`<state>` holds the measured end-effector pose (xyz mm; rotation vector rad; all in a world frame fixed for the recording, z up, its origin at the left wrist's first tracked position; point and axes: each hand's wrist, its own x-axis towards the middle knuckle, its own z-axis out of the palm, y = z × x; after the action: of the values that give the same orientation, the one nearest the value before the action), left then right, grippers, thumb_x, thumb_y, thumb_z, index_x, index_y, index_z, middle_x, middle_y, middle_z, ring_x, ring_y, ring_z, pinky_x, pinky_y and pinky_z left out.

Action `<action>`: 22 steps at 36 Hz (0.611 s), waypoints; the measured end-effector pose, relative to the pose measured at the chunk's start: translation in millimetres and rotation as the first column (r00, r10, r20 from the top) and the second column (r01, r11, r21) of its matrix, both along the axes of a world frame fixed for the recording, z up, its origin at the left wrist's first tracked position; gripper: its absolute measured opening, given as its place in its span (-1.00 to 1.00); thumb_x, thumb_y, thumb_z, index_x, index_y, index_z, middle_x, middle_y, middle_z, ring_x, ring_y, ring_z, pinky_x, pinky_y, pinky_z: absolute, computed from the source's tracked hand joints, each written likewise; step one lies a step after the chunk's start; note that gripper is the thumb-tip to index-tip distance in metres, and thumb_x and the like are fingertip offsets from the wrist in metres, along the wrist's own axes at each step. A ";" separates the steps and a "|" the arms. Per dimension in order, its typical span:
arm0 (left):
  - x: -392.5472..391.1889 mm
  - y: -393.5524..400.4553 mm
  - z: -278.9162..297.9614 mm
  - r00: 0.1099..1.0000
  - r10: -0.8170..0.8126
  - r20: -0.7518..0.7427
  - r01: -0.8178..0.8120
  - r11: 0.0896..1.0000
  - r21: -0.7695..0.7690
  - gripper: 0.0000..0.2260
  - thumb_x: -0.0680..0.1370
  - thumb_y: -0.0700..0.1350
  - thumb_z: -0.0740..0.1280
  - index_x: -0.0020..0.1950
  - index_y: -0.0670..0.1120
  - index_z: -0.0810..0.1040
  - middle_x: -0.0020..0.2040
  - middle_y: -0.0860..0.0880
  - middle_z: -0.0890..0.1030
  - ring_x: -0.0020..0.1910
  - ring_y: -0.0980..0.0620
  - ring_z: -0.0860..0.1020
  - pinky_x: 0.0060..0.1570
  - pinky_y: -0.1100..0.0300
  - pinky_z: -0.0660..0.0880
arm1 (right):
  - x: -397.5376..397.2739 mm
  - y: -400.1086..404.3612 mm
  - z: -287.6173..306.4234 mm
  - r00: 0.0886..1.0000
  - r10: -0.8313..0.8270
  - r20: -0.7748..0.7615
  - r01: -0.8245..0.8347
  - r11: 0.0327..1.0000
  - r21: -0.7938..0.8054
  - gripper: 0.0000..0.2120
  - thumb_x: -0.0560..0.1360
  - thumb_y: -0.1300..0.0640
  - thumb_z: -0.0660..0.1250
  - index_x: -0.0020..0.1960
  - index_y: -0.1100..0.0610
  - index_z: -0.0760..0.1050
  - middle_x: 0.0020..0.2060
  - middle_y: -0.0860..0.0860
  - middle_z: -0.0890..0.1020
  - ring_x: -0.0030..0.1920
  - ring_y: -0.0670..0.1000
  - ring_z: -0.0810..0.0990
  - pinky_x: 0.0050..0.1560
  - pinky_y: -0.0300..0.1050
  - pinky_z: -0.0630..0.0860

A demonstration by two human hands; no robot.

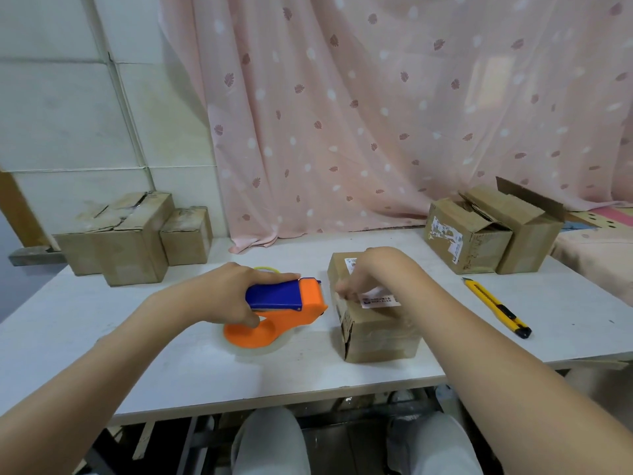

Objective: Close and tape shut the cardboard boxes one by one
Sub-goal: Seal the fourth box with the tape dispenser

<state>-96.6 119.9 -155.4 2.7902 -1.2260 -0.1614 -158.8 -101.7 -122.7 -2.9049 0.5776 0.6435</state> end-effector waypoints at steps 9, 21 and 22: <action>-3.0 1.1 -2.9 0.998 0.001 -0.059 -0.006 0.997 -0.080 -0.21 0.47 -0.12 0.40 0.46 0.48 0.08 -0.24 0.24 0.39 -0.31 0.16 0.41 -0.38 0.40 0.30 | -14.0 -28.3 6.9 0.980 -0.167 0.105 0.146 0.972 0.185 -0.48 0.47 -0.21 0.36 0.14 0.20 0.36 -0.13 0.13 0.47 -0.27 0.14 0.51 -0.18 -0.07 0.46; -5.4 2.9 -10.5 0.996 -0.067 -0.056 0.059 0.988 -0.142 -0.19 0.46 -0.12 0.43 0.47 0.46 0.08 -0.14 0.53 0.41 -0.24 0.37 0.44 -0.27 0.44 0.36 | -30.6 -88.2 -18.1 0.923 -0.383 0.031 0.240 0.637 0.732 -0.21 0.37 -0.17 0.49 0.42 0.20 0.29 0.20 0.42 0.48 0.05 0.47 0.62 0.04 0.43 0.55; -5.4 0.7 -11.8 0.996 -0.069 -0.050 0.060 0.987 -0.152 -0.20 0.46 -0.11 0.44 0.47 0.47 0.08 -0.15 0.45 0.44 -0.23 0.38 0.43 -0.27 0.44 0.35 | -34.5 -89.9 -22.4 0.916 -0.400 0.027 0.238 0.596 0.767 -0.22 0.37 -0.16 0.49 0.42 0.19 0.29 0.19 0.43 0.49 0.03 0.47 0.63 0.04 0.41 0.56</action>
<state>-102.0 120.6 -167.2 2.6029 -1.2610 -0.1427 -193.3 -191.6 -145.2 -1.9674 0.6000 0.3921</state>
